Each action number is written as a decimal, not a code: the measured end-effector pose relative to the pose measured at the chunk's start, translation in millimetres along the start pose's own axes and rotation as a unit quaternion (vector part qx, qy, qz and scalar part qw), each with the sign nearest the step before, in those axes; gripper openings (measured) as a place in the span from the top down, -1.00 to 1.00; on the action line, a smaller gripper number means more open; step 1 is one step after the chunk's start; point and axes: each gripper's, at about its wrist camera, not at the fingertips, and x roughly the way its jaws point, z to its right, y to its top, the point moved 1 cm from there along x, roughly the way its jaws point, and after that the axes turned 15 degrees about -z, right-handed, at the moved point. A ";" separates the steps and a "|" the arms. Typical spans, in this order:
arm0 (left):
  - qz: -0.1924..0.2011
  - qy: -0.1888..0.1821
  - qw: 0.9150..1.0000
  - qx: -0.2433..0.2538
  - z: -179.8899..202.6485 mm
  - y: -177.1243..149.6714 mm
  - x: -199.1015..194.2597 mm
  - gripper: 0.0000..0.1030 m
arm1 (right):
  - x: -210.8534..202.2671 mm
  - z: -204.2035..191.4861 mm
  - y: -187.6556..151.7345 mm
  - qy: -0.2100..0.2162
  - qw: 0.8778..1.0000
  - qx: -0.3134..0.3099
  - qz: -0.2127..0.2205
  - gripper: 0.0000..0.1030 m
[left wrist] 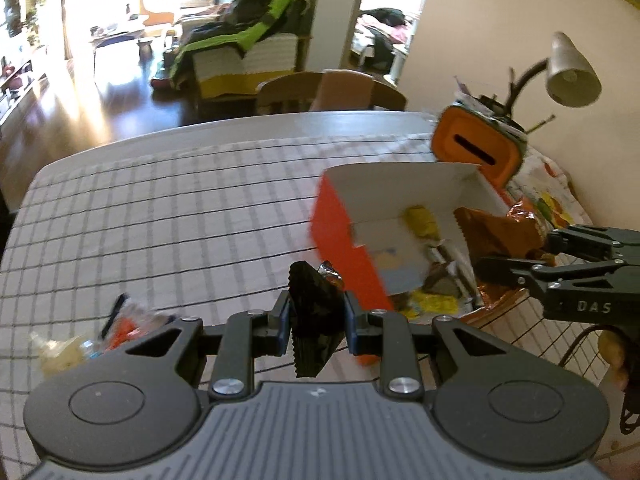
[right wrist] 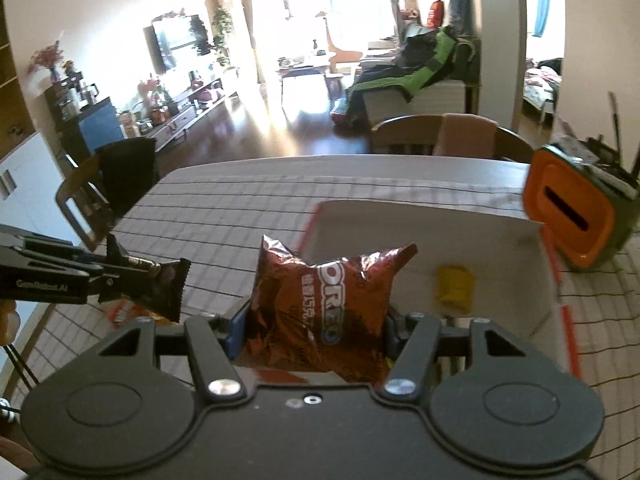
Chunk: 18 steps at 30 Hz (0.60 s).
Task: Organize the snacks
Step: 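Carry the dark packet and red Oreo bag over the open box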
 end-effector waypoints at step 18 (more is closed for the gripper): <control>-0.063 0.022 0.996 0.058 100.1 69.1 84.8 0.51 | 34.0 107.3 -1.9 -0.048 0.997 0.020 -0.060 -0.18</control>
